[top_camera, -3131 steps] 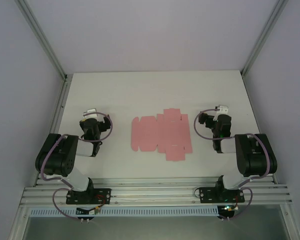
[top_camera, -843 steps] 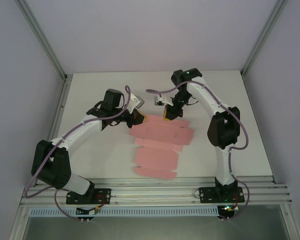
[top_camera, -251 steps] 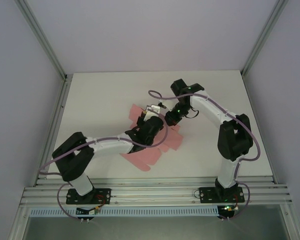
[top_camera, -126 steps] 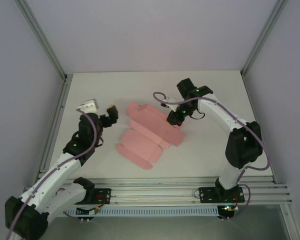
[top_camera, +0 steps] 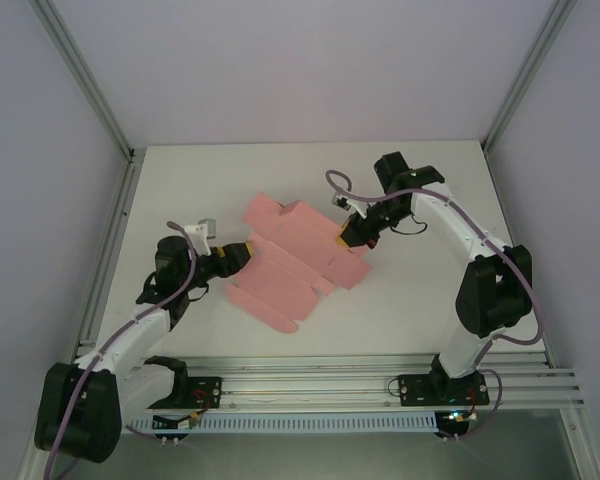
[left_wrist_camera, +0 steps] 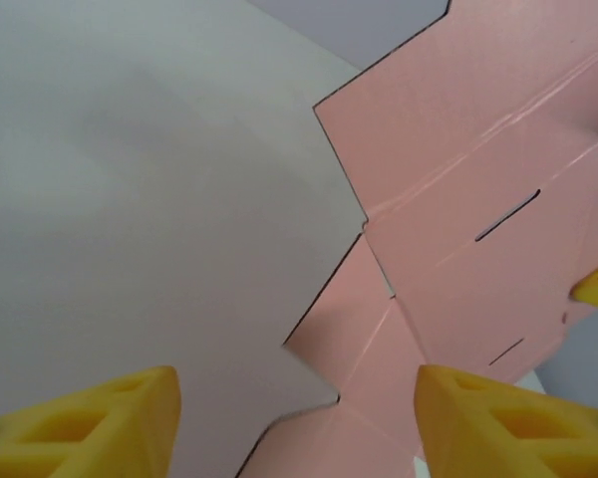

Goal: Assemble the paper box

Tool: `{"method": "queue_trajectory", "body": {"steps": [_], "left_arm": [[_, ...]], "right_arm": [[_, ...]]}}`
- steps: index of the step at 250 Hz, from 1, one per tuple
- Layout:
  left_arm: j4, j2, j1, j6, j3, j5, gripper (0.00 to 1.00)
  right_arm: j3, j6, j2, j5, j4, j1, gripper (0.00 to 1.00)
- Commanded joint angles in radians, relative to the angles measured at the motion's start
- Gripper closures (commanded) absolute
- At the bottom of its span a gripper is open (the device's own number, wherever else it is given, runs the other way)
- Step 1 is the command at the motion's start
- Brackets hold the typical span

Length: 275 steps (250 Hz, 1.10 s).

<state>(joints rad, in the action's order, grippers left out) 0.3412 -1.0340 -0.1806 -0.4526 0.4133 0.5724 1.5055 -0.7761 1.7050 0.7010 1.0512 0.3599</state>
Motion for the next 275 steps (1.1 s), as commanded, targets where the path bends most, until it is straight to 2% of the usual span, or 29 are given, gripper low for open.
{"method": "queue_trajectory", "body": {"steps": [1,28,49,70,83,98,109,151,173,203,216,251,275], "left_arm": [[0.129,-0.053,0.007,0.006,0.044,0.118,0.45],[0.166,-0.098,0.007,0.005,0.060,0.163,0.54],[0.191,-0.104,0.007,0.005,0.056,0.153,0.64],[0.203,-0.095,0.006,0.003,0.052,0.154,0.67],[0.198,-0.089,0.007,0.007,0.050,0.150,0.76],[0.179,-0.082,0.006,0.018,0.052,0.145,0.92],[0.164,-0.076,0.007,0.028,0.054,0.150,1.00],[0.074,-0.036,-0.009,0.108,0.056,0.165,1.00],[-0.105,0.014,-0.089,0.264,0.086,0.011,1.00],[-0.332,0.029,-0.307,0.471,0.169,-0.340,1.00],[-0.344,0.014,-0.378,0.502,0.190,-0.444,1.00],[-0.307,-0.042,-0.512,0.584,0.208,-0.592,1.00],[-0.298,-0.120,-0.619,0.672,0.237,-0.756,1.00]], "right_arm": [[0.007,-0.058,-0.006,0.095,0.035,0.002,1.00],[0.019,-0.054,0.001,0.090,0.049,0.002,1.00],[0.018,-0.055,0.001,0.088,0.058,0.001,1.00],[0.019,-0.047,0.002,0.076,0.060,0.001,1.00],[0.016,-0.041,0.001,0.069,0.058,0.001,1.00],[0.016,-0.022,0.001,0.059,0.048,0.001,1.00],[0.020,-0.009,0.003,0.055,0.042,-0.001,1.00],[0.054,0.082,0.018,0.053,0.031,-0.001,1.00],[0.063,0.092,0.020,0.063,0.041,-0.001,1.00],[0.062,0.099,0.016,0.059,0.047,0.006,1.00],[0.062,0.113,0.016,0.045,0.046,0.012,1.00],[0.044,0.131,0.000,0.032,0.021,0.030,1.00],[0.045,0.142,-0.007,0.011,0.014,0.047,1.00]]}}
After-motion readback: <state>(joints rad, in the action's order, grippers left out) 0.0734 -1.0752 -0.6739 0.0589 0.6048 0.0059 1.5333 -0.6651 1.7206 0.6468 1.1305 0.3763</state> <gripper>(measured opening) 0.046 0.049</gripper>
